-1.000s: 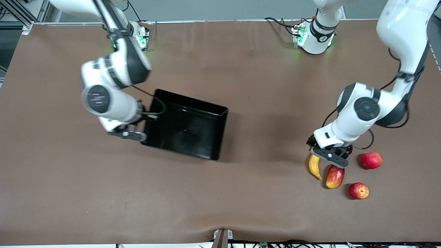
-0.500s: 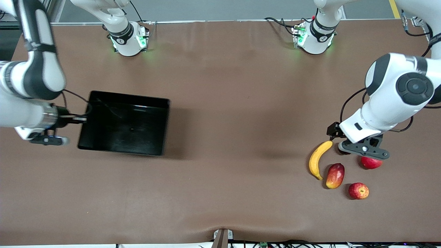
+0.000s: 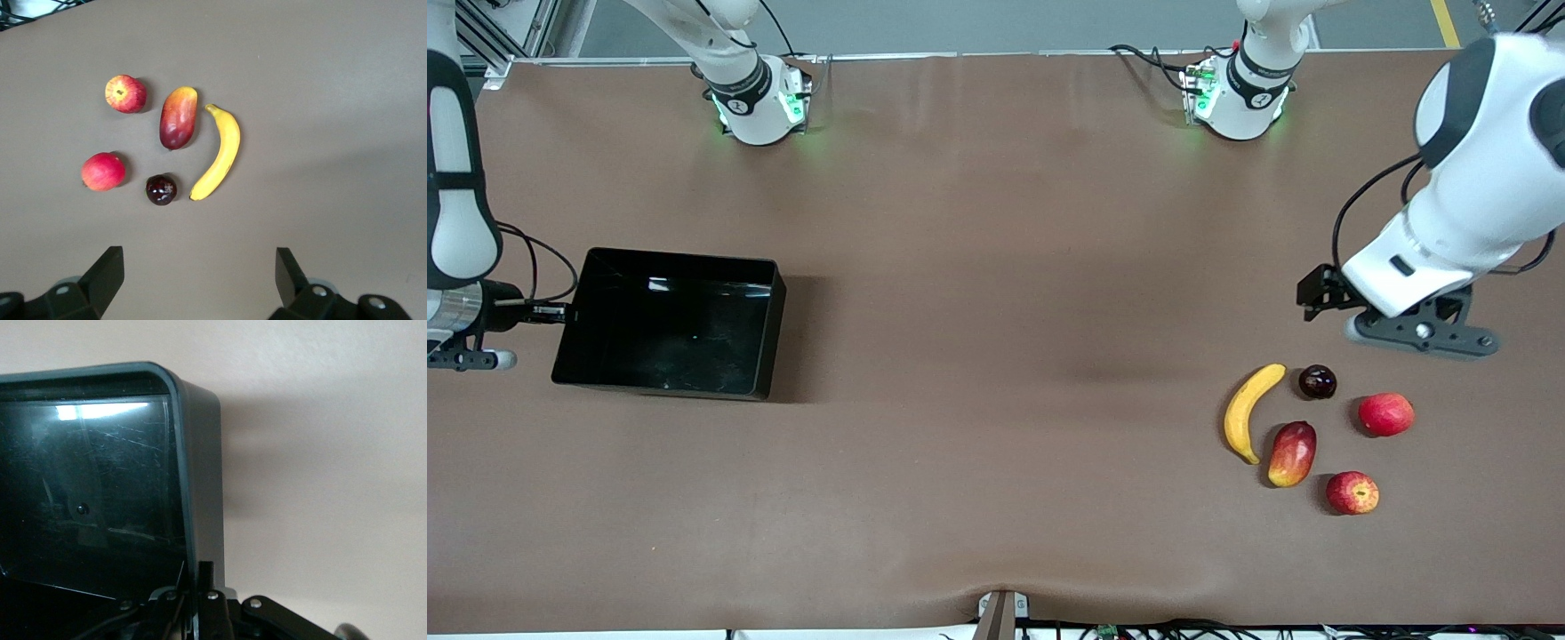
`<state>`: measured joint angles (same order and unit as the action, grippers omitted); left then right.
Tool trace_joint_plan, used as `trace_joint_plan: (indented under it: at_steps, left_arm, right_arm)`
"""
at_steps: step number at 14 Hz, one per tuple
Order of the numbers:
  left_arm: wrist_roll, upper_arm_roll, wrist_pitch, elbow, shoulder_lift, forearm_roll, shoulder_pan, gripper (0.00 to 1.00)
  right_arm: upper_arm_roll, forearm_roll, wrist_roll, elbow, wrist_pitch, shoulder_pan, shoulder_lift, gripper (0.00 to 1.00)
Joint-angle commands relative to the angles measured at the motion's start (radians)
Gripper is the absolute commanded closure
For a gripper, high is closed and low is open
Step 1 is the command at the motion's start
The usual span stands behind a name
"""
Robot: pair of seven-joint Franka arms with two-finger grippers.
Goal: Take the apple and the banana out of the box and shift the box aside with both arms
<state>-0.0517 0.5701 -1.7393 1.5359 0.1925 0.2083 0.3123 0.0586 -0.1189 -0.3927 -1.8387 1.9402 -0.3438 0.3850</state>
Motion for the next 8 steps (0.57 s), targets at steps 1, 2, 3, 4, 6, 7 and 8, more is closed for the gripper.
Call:
trace_joint_plan:
  at_steps: [1, 2, 3, 4, 6, 7, 8]
  left_arm:
    - [0.007, -0.003, 0.082, -0.083, -0.005, -0.020, 0.008, 0.00]
    - [0.009, -0.003, 0.092, -0.095, -0.007, -0.018, 0.008, 0.00]
    - [0.009, -0.003, 0.093, -0.097, -0.011, -0.017, 0.010, 0.00]
    - [0.007, 0.000, 0.093, -0.097, -0.011, -0.020, 0.017, 0.00]
    - [-0.008, -0.001, 0.093, -0.099, -0.013, -0.017, 0.013, 0.00]
    - [-0.020, -0.004, 0.093, -0.102, -0.018, -0.018, 0.004, 0.00]
    - [-0.061, -0.025, 0.093, -0.102, -0.030, -0.020, -0.015, 0.00]
  right_arm:
    - [-0.026, -0.051, -0.128, 0.006, 0.017, -0.063, 0.047, 1.00]
    - [-0.026, -0.057, -0.177, 0.006, 0.038, -0.075, 0.066, 1.00]
    - [-0.026, -0.061, -0.179, 0.004, 0.042, -0.077, 0.069, 1.00]
    - [-0.026, -0.061, -0.179, 0.006, 0.043, -0.080, 0.069, 1.00]
    - [-0.026, -0.061, -0.189, 0.007, 0.043, -0.087, 0.084, 0.72]
    - [-0.026, -0.064, -0.184, 0.012, 0.040, -0.092, 0.084, 0.15]
    - [-0.026, -0.067, -0.190, 0.018, 0.033, -0.093, 0.081, 0.00]
